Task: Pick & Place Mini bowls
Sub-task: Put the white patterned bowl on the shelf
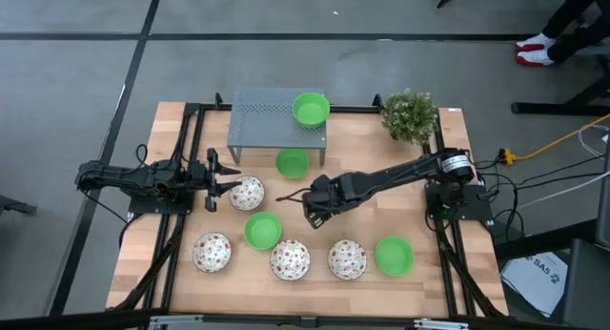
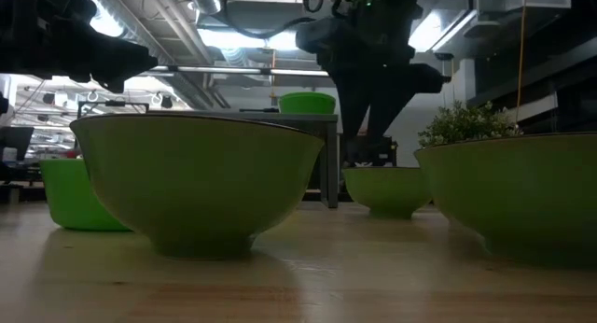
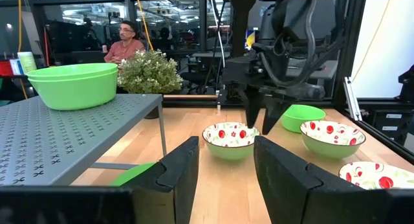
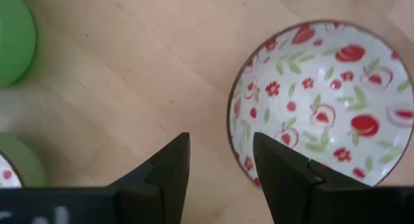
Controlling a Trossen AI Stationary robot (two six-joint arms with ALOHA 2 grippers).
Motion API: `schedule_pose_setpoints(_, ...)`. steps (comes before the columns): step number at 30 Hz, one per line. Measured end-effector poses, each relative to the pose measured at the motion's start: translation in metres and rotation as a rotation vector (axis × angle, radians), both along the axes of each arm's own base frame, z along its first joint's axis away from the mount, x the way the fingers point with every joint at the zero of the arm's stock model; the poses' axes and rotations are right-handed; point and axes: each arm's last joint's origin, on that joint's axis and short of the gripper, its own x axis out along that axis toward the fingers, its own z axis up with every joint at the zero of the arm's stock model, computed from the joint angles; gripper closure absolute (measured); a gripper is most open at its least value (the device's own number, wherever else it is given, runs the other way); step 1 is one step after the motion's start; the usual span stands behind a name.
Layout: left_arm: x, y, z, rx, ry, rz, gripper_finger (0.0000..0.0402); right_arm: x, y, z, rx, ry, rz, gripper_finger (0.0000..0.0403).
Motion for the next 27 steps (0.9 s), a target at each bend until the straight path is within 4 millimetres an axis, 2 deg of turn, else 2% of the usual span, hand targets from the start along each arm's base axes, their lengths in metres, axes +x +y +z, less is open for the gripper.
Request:
schedule_pose_setpoints(10,0.0,0.0,0.0,0.0,0.0,0.0,0.0258,0.005,-0.006,-0.007,-0.107,0.001,0.012,0.0232)
schedule_pose_setpoints(21,0.0,0.0,0.0,0.0,0.0,0.0,0.0258,0.017,-0.004,-0.043,-0.109,0.089,0.012,0.0232)
schedule_pose_setpoints(27,0.0,0.0,0.0,0.0,0.0,0.0,0.0258,0.018,-0.003,-0.048,-0.101,0.096,-0.035,0.0249)
